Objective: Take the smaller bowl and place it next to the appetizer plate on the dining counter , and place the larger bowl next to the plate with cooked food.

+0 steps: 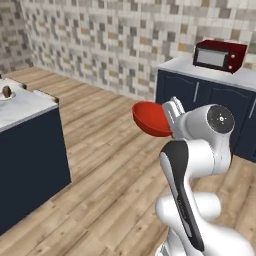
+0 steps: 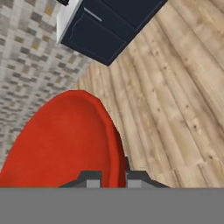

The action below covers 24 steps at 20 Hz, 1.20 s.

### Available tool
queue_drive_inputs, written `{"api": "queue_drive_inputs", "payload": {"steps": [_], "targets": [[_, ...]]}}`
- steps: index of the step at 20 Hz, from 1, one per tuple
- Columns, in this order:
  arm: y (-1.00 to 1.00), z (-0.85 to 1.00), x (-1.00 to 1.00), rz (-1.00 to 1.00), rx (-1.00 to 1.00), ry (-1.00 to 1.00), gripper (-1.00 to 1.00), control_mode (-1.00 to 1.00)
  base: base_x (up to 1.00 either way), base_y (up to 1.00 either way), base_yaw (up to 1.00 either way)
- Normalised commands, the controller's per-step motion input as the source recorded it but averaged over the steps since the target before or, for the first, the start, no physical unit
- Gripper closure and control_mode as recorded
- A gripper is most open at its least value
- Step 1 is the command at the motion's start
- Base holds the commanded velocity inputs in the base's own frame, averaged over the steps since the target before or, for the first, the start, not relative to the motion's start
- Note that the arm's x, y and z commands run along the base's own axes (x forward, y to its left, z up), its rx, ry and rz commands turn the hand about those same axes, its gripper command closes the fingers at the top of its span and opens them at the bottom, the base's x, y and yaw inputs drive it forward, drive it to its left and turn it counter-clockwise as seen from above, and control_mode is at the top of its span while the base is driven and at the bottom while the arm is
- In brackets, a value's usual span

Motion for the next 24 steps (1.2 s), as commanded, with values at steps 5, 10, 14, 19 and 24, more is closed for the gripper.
{"api": "queue_drive_inputs", "payload": {"steps": [5,10,14,19,24], "targets": [[0.00,0.00,0.00,0.00,0.00,0.00,1.00,1.00,1.00,-0.68,0.04],[0.00,0.00,0.00,0.00,0.00,0.00,1.00,1.00,1.00,-0.24,0.41],[0.00,0.00,0.00,0.00,0.00,0.00,1.00,1.00,1.00,-0.38,0.47],[0.00,0.00,0.00,0.00,0.00,0.00,1.00,1.00,1.00,-0.76,0.25],[0.00,0.00,0.00,0.00,0.00,0.00,1.00,1.00,1.00,-0.65,0.24]]}}
